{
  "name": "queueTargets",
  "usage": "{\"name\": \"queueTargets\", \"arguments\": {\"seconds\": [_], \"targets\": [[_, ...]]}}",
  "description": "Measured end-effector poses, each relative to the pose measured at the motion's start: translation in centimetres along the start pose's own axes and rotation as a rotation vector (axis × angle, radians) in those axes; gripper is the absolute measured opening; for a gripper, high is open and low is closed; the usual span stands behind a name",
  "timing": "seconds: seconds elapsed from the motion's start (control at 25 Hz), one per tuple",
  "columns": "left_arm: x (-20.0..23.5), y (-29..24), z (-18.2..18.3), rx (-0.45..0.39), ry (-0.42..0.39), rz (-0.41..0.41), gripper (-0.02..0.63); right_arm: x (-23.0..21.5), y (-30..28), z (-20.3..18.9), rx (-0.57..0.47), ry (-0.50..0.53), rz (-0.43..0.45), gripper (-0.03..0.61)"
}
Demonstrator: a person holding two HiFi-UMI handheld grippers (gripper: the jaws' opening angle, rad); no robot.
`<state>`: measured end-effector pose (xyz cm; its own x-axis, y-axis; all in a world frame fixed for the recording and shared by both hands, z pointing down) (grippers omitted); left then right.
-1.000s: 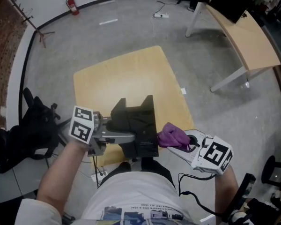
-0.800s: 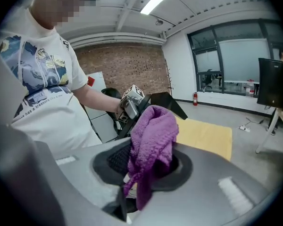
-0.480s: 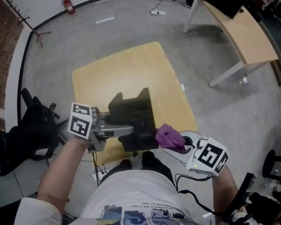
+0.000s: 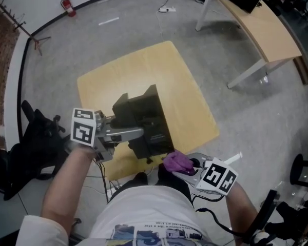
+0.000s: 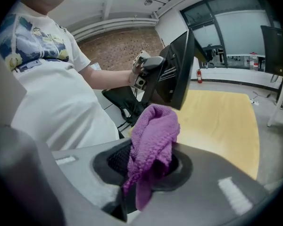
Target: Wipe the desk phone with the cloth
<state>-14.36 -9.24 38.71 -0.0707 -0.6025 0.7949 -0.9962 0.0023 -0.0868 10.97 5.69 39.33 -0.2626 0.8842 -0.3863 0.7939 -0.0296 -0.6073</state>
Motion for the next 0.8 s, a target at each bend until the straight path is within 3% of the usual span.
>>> {"name": "queueTargets", "arguments": {"seconds": [0.28, 0.8], "targets": [[0.2, -0.3, -0.1, 0.033, 0.008, -0.033, 0.179, 0.9, -3.8, 2.0, 0.014, 0.032, 0.034, 0.098], [3.1, -1.1, -1.6, 0.106, 0.04, -0.051, 0.179, -1.5, 0.9, -1.3, 0.034, -0.089, -0.182, 0.098]]}}
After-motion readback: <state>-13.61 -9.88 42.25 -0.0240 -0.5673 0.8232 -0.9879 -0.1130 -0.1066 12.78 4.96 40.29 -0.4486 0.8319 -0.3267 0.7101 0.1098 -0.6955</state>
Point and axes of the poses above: the fingertips, and each gripper's own axes: y backward along the fingers, x to its left, z out of its top, the point moved 10 cm from there along y, backward along the fingers, and after that the axes turned 3 degrees about z, right-handed, at the moved point
